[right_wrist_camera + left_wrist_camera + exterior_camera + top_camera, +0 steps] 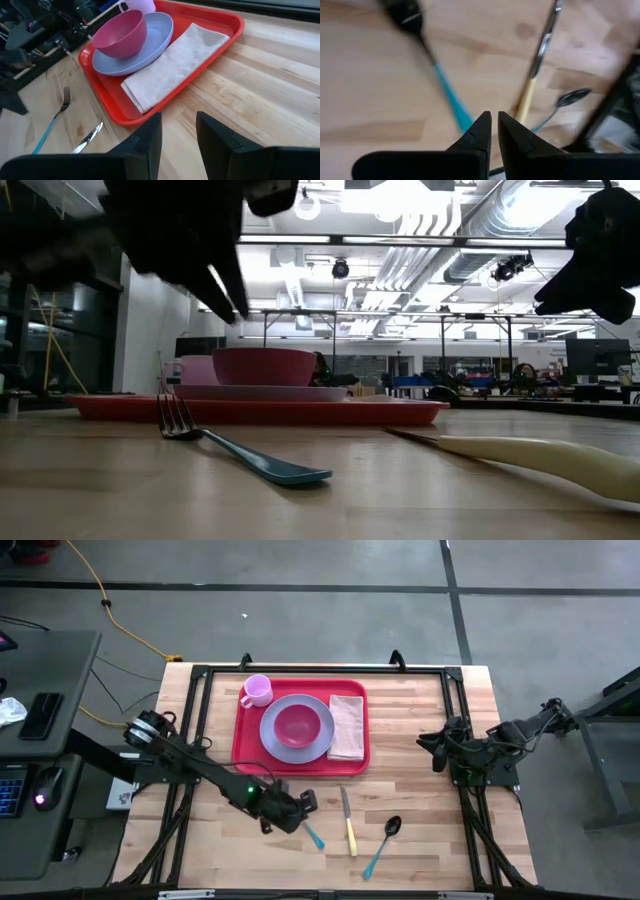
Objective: Set up tray
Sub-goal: Put the blue fork on the white table napkin to the right of the purple plate
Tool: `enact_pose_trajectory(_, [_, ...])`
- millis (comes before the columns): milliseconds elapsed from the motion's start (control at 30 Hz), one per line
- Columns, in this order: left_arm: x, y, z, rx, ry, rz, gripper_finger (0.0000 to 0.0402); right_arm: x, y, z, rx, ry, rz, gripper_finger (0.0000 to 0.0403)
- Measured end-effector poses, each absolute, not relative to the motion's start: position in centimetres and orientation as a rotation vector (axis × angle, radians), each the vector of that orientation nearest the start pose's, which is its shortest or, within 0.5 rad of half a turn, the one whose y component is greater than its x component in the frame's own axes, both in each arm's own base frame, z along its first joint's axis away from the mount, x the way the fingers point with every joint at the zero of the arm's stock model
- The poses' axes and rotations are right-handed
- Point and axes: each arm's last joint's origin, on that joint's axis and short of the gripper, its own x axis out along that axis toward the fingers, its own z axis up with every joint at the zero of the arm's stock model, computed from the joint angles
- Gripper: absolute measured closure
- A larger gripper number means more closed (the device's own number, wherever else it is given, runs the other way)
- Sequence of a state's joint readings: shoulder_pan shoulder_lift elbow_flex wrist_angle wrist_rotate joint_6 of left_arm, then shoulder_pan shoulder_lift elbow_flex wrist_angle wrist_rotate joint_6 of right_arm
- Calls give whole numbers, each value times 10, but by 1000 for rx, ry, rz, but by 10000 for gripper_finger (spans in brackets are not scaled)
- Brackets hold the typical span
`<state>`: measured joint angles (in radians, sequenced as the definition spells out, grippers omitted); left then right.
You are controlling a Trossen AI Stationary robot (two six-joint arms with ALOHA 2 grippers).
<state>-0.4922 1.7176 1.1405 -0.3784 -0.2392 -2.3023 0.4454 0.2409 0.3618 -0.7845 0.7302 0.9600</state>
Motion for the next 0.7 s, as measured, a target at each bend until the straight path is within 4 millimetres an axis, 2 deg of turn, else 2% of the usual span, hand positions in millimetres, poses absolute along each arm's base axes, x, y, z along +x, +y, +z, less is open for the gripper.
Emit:
enact_pose_trajectory(167, [312, -161, 228, -1732, 770, 963, 337, 72, 13, 200, 556, 376, -504, 304])
enact_pose_trajectory(233, [315, -163, 231, -1728, 773, 981, 337, 72, 13, 200, 555, 376, -504, 304])
enact_pose_trajectory(500, [323, -169, 208, -1751, 835, 1073, 337, 73, 14, 200, 553, 382, -503, 304])
enact_pose_trajectory(700, [323, -169, 204, -1736, 858, 1096, 337, 75, 14, 198, 534, 399, -516, 304])
